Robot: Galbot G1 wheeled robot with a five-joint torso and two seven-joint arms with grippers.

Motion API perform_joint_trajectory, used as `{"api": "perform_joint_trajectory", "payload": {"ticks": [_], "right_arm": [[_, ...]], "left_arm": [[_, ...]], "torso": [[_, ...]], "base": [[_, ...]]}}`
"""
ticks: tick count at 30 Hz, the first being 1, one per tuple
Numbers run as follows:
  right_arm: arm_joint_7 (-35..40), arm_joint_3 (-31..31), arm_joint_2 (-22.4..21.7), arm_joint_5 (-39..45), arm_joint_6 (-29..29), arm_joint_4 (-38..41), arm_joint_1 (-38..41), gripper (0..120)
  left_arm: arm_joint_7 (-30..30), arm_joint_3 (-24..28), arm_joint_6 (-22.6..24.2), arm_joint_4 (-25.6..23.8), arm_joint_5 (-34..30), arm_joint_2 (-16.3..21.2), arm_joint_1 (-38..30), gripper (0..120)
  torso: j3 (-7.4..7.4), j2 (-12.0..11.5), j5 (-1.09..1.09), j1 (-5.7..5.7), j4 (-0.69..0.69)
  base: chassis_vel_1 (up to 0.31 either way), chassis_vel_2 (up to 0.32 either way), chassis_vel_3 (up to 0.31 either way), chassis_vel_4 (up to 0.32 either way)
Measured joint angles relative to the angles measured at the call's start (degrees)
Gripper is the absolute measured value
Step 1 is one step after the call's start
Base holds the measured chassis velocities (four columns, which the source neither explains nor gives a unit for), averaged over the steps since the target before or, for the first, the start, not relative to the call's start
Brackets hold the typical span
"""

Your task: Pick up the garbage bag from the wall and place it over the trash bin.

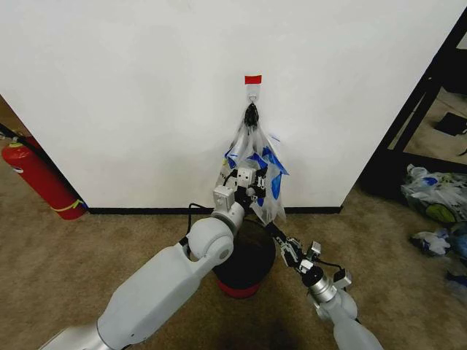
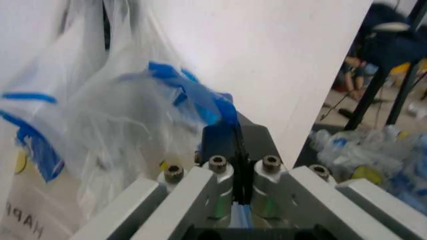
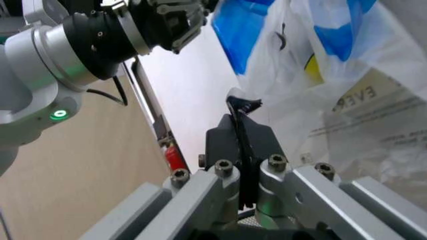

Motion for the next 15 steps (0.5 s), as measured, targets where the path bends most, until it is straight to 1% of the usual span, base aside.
{"api": "perform_joint_trajectory", "payload": {"ticks": [3, 4, 5, 6, 8, 9, 10, 11, 13, 14, 15], "right_arm": [[-0.42, 0.22, -0.82, 0.00, 0.17, 0.28, -0.17, 0], [-1.32, 0.43, -1.38, 0.02, 0.18, 0.39, -0.22, 5], [-4.77, 1.38, -2.61, 0.04, -0.81, 0.44, -0.22, 11], [-9.90, 2.72, -3.76, -0.20, -3.08, 0.17, -0.09, 15], [-16.90, 4.76, -5.40, -1.71, -6.58, -0.33, 0.21, 23], [-16.90, 4.76, -5.40, -1.71, -6.58, -0.33, 0.21, 23], [-19.64, 5.97, -6.92, -2.34, -8.01, -0.25, 0.15, 29], [-20.09, 6.24, -7.49, -1.97, -8.57, -0.01, 0.03, 31], [-20.34, 6.82, -9.09, 1.83, -11.34, 1.65, -0.18, 39], [-19.28, 6.93, -9.63, 4.99, -12.16, 2.79, 0.23, 44], [-15.90, 6.80, -9.87, 6.66, -11.98, 3.60, 0.54, 49]], "left_arm": [[0.63, -0.60, -0.69, -0.05, -0.58, 0.26, 0.17, 0], [1.04, -1.03, -1.11, -0.05, -0.98, 0.45, 0.27, 0], [1.59, -1.54, -1.58, -0.03, -1.40, 0.71, 0.37, 0], [1.85, -1.83, -1.88, 0.12, -1.52, 0.90, 0.43, 0], [2.09, -2.10, -2.13, 0.30, -1.56, 1.14, 0.51, 0], [2.09, -2.10, -2.13, 0.30, -1.56, 1.14, 0.51, 0], [2.29, -2.31, -2.26, 0.34, -1.56, 1.34, 0.60, 0], [2.34, -2.38, -2.29, 0.34, -1.55, 1.42, 0.65, 0], [2.45, -2.58, -2.31, 0.33, -1.53, 1.65, 0.85, 0], [2.50, -2.73, -2.32, 0.25, -1.51, 1.83, 1.04, 0], [2.54, -2.85, -2.33, 0.16, -1.50, 1.94, 1.19, 0]], "torso": [[0.00, 0.00, 0.00, 0.00, 0.00], [0.00, 0.00, 0.00, 0.00, 0.00], [0.00, 0.00, 0.01, 0.00, 0.01], [0.00, 0.00, 0.02, 0.00, 0.01], [0.00, 0.00, 0.00, 0.00, 0.00], [0.00, 0.00, 0.00, 0.00, 0.00], [0.00, 0.00, 0.01, 0.00, -0.01], [0.00, 0.00, 0.01, 0.00, -0.01], [0.00, 0.00, 0.00, 0.00, -0.03], [0.00, 0.00, 0.00, 0.00, -0.03], [0.00, 0.00, 0.00, 0.00, -0.01]], "base": [[0.000, 0.000, 0.000, 0.000], [0.000, 0.000, 0.000, 0.000], [0.000, 0.000, 0.000, 0.000], [0.000, 0.000, 0.000, 0.000], [0.000, 0.000, 0.000, 0.000], [0.000, 0.000, 0.000, 0.000], [0.000, 0.000, 0.000, 0.000], [0.000, 0.000, 0.000, 0.000], [0.000, 0.000, 0.000, 0.000], [0.000, 0.000, 0.000, 0.000], [0.000, 0.000, 0.000, 0.000]]}}
